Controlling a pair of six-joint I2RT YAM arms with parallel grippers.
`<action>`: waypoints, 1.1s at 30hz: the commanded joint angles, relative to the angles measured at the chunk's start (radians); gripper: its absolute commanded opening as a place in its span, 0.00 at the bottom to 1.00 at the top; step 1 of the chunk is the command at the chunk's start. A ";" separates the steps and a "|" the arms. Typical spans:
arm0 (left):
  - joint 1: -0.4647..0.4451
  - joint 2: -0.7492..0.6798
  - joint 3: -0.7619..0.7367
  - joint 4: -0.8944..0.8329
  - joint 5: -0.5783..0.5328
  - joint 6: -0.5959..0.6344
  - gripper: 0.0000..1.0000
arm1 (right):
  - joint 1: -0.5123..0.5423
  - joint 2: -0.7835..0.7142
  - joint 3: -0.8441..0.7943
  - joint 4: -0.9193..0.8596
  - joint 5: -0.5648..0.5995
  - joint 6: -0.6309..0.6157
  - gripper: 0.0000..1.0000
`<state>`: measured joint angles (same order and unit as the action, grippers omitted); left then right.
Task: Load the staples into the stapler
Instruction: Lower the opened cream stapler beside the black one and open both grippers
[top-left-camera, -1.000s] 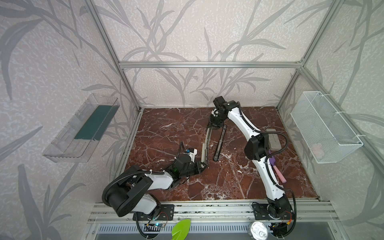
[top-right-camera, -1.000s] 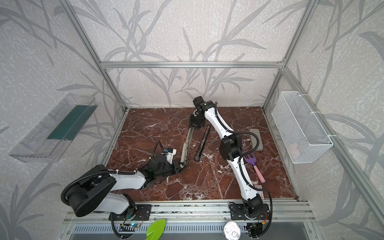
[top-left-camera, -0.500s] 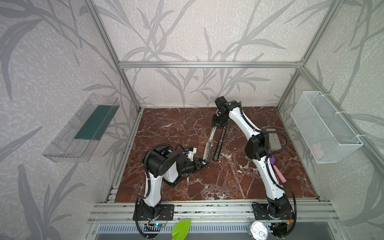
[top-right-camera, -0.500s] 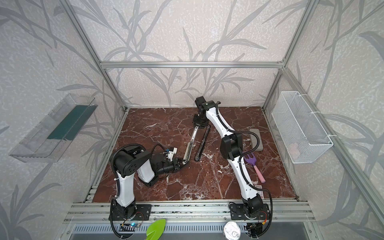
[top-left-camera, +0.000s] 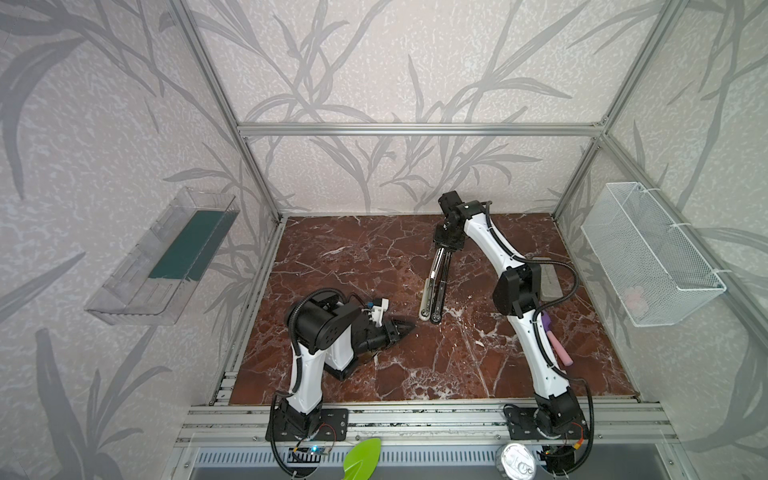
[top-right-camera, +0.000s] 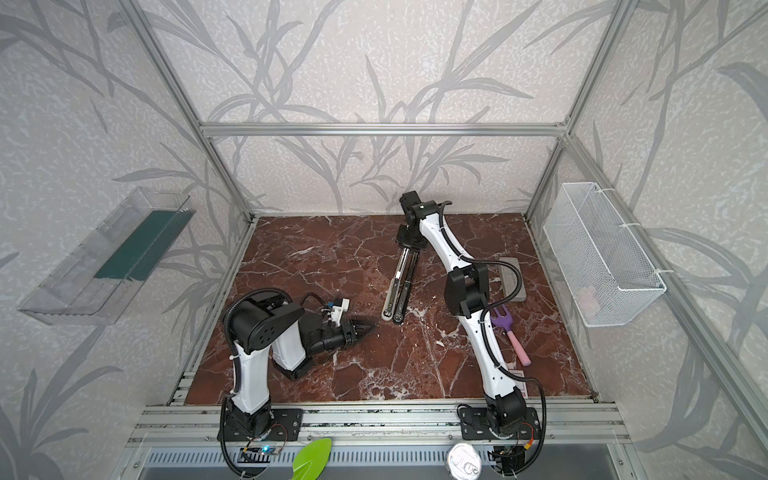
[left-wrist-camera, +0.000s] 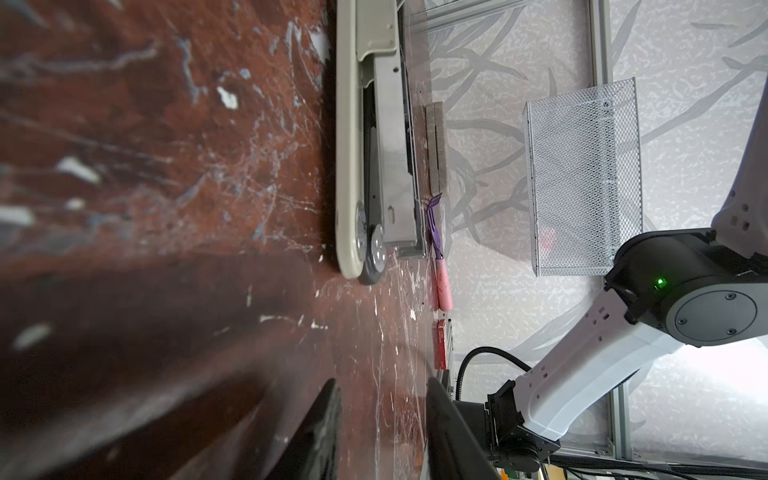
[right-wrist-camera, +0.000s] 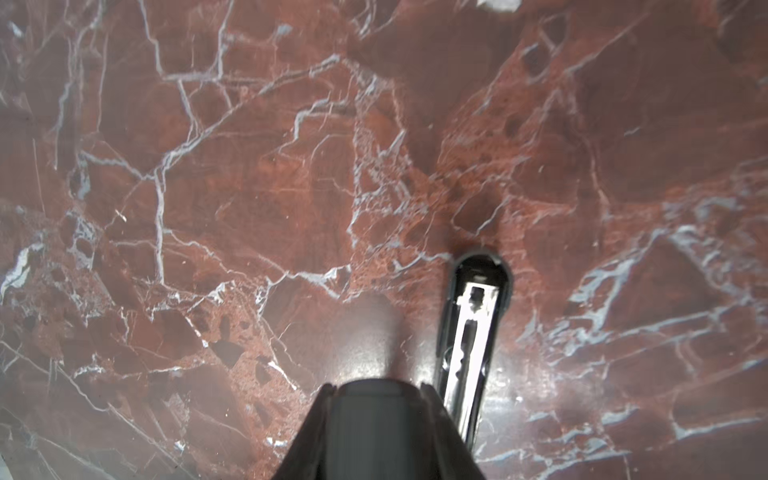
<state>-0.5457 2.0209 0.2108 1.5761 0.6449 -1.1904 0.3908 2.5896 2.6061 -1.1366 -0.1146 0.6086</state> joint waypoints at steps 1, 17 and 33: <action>0.010 0.016 -0.080 -0.189 -0.041 0.000 0.37 | 0.009 0.040 0.044 0.023 -0.001 -0.004 0.00; -0.003 -0.329 -0.038 -0.663 -0.080 0.101 0.39 | 0.044 0.184 0.154 0.047 -0.027 0.055 0.09; -0.028 -0.890 0.140 -1.509 -0.291 0.306 0.45 | 0.046 0.119 0.166 0.081 -0.020 0.064 0.62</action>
<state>-0.5686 1.2167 0.2996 0.3157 0.4389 -0.9508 0.4370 2.7617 2.7369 -1.0405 -0.1478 0.6868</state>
